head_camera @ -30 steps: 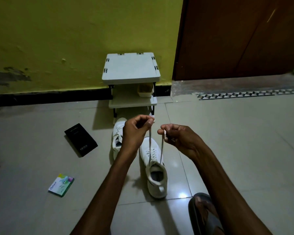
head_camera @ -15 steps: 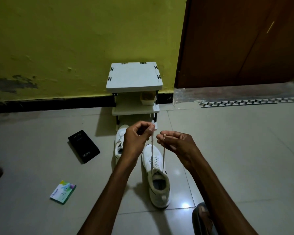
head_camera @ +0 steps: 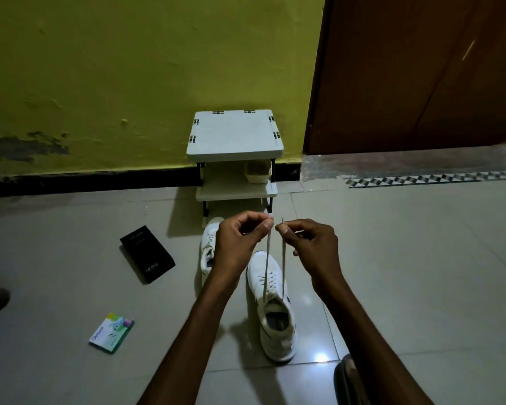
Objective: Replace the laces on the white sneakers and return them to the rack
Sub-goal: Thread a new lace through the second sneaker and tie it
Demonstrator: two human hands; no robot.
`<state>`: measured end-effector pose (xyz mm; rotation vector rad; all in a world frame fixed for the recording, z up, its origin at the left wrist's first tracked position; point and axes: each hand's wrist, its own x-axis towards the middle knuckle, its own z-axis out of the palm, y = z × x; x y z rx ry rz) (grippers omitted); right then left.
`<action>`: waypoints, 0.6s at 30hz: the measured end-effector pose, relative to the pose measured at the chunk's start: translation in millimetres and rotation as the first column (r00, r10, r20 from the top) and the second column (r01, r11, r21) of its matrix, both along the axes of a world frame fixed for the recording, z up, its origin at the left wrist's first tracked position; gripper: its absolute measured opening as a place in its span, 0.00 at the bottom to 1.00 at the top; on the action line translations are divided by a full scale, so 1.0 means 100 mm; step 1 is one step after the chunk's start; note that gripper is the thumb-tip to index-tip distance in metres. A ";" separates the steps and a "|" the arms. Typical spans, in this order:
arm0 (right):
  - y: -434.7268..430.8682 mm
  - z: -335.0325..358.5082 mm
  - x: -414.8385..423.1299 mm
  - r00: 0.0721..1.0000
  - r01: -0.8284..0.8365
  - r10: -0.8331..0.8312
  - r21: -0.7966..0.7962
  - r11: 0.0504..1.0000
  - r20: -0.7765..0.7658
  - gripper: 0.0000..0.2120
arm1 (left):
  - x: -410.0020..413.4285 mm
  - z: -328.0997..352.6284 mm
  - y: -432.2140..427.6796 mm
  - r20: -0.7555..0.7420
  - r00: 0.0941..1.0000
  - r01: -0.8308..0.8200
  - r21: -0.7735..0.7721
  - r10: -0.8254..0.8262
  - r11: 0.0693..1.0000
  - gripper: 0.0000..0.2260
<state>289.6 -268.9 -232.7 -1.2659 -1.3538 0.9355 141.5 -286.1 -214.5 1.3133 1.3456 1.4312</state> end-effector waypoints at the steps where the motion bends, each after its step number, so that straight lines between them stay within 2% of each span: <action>1: 0.00 0.01 0.00 1.000 0.002 -0.002 0.013 1.000 0.001 0.04 | 0.00 0.02 -0.01 0.017 1.000 0.002 0.006 -0.003 1.000 0.06; 10: -0.05 0.12 -0.07 0.998 -0.056 0.056 0.077 0.995 -0.007 0.05 | -0.04 0.19 -0.04 0.005 1.000 0.015 0.058 -0.016 0.998 0.04; 18: -0.06 0.15 -0.19 0.996 -0.030 0.033 0.038 0.999 -0.081 0.07 | -0.19 0.27 -0.06 0.016 0.998 0.059 0.053 -0.060 0.997 0.04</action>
